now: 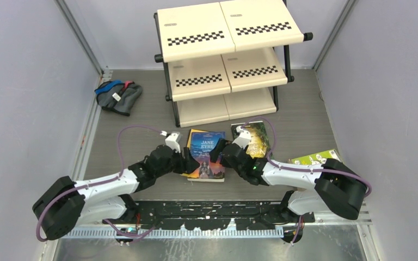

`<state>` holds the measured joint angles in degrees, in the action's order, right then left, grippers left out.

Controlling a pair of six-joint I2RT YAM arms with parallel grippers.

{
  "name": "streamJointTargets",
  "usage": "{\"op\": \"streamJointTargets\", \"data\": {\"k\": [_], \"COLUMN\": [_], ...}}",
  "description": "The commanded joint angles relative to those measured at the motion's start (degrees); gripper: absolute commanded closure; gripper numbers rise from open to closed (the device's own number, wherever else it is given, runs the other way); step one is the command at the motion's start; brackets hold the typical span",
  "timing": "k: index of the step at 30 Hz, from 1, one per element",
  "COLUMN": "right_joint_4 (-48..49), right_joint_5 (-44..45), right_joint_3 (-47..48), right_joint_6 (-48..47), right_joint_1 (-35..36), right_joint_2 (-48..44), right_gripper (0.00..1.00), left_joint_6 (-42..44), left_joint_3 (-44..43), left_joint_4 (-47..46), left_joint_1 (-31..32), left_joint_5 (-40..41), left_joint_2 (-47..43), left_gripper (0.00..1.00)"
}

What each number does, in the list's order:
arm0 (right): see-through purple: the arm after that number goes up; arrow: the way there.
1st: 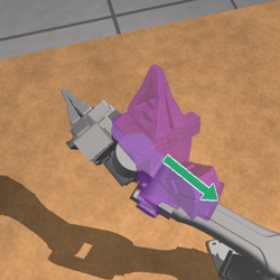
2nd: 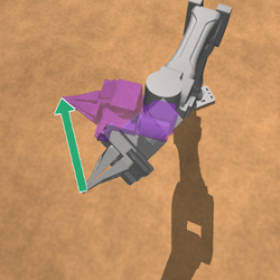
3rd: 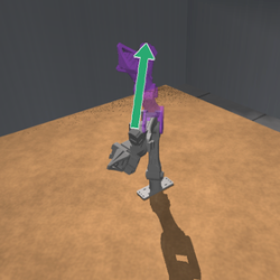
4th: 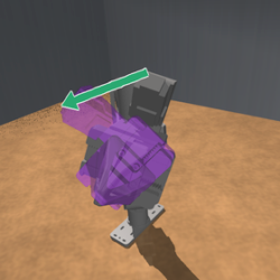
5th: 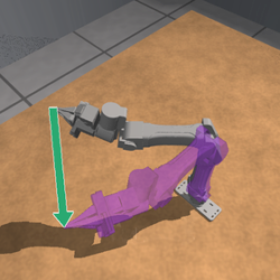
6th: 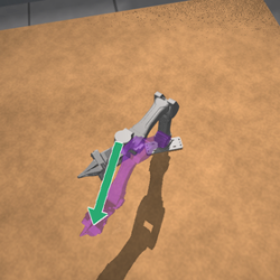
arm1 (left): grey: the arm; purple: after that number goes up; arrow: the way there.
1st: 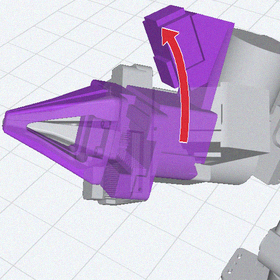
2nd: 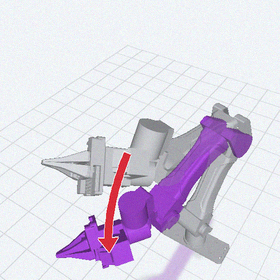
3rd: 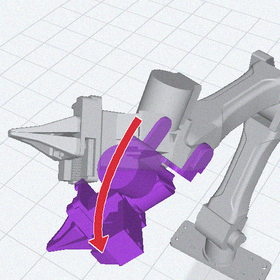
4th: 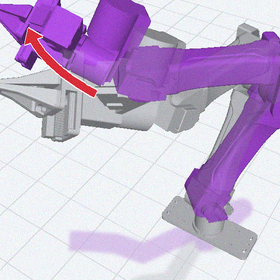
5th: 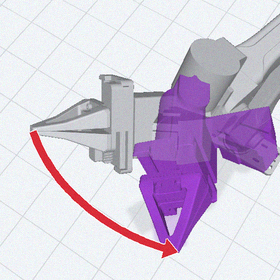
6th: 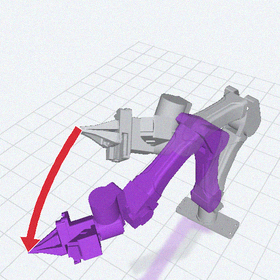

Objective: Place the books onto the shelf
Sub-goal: Pick up the book from the center of the board.

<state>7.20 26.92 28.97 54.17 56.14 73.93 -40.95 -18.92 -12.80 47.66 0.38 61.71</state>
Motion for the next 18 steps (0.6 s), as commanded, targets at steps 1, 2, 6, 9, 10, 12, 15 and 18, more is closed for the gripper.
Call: {"op": "streamJointTargets", "data": {"k": [1,2,6,9,10,12,15,18], "right_joint_4": [1.06,1.06,1.61,2.29,2.63,3.96,6.94,10.89], "right_joint_5": [1.52,1.51,1.25,1.08,0.97,0.10,-2.22,-5.42], "right_joint_3": [0.09,-0.03,-0.93,-1.90,-2.31,-3.18,-4.27,-4.92], "right_joint_6": [0.40,0.48,0.88,1.10,1.07,1.20,1.69,1.92], "right_joint_1": [0.12,0.00,-0.41,-0.92,-1.13,-1.80,-3.20,-4.14], "right_joint_2": [-0.37,-0.37,-0.06,0.02,0.02,0.43,1.79,4.02], "right_gripper": [0.13,0.13,0.13,0.13,0.13,0.13,0.13,0.13], "left_joint_6": [-1.13,-1.07,-0.95,-0.89,-0.85,-0.80,-0.67,-0.54], "left_joint_3": [-2.72,-2.77,-2.87,-2.88,-2.88,-2.88,-3.04,-3.35], "left_joint_4": [-4.78,-4.77,-4.78,-4.52,-4.44,-4.43,-4.35,-4.36], "left_joint_1": [1.20,1.27,1.47,1.47,1.47,1.47,1.47,1.45], "left_joint_5": [-2.11,-2.03,-1.72,-1.53,-1.56,-1.54,-1.44,-1.44], "left_joint_2": [1.32,1.39,1.40,1.38,1.41,1.55,1.81,2.37], "left_gripper": [0.40,0.40,0.40,0.40,0.40,0.40,0.40,0.40]}}
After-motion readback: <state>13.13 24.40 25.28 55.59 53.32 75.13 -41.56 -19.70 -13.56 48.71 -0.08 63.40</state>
